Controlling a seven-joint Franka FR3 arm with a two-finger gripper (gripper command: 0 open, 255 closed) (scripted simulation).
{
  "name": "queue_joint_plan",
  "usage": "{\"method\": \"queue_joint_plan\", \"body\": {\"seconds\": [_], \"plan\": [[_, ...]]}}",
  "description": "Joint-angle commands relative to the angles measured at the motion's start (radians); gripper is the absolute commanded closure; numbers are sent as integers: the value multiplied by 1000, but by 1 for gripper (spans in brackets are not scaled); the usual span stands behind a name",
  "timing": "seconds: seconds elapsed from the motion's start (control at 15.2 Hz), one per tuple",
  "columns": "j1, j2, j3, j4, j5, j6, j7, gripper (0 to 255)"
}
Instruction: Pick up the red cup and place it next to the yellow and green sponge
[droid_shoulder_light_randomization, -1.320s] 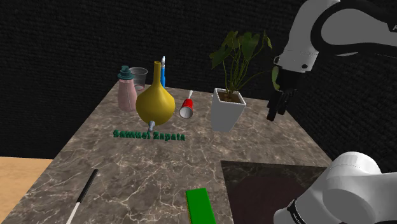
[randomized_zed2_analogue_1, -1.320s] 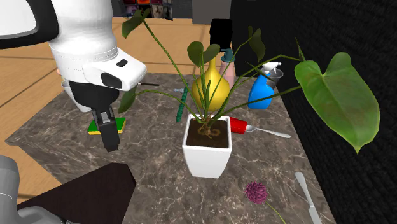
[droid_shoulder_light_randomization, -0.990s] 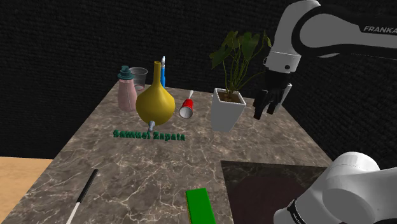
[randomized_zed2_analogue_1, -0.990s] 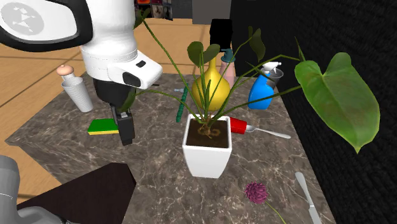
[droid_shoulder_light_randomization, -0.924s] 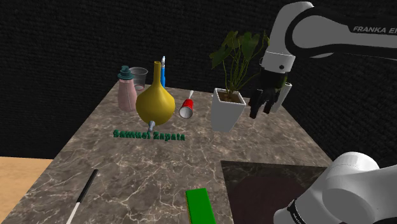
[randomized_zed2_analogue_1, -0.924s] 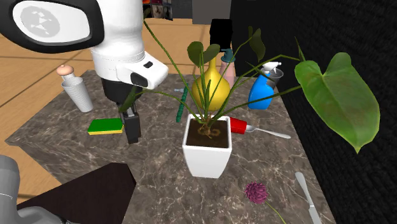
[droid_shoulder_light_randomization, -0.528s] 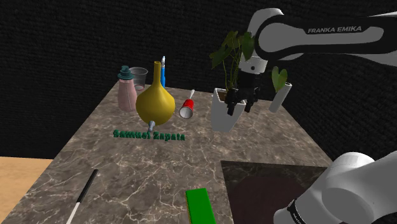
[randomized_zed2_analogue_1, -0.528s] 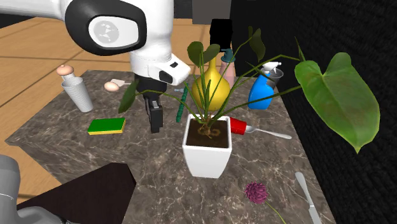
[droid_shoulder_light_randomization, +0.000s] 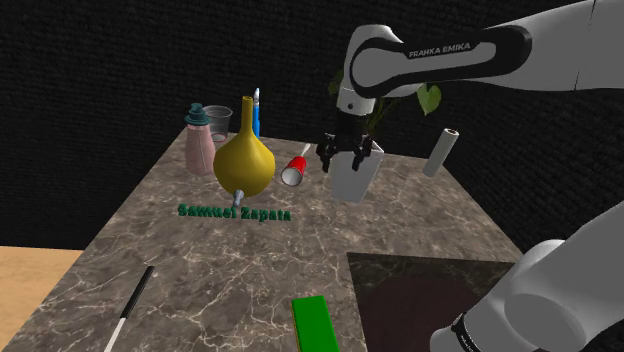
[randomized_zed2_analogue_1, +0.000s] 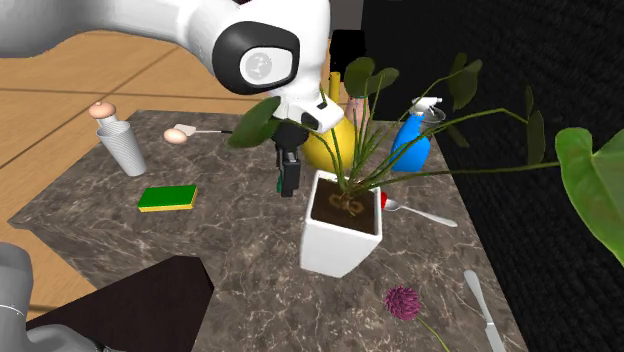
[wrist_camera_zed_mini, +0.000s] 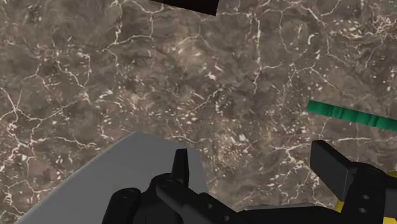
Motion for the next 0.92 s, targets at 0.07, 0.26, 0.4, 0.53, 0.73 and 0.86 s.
{"method": "queue_joint_plan", "body": {"seconds": [0.07,0.26,0.4,0.53,0.73,0.86], "plan": [[-6,127,4,91,-17,34,68,0],[-7,244,3,196,-36,49,134,0],[-6,322,-2,273,-49,53,175,0],[-3,400,-9,356,-60,51,215,0],[1,521,-23,493,-75,37,270,0],[4,604,-34,595,-82,21,303,0]]}}
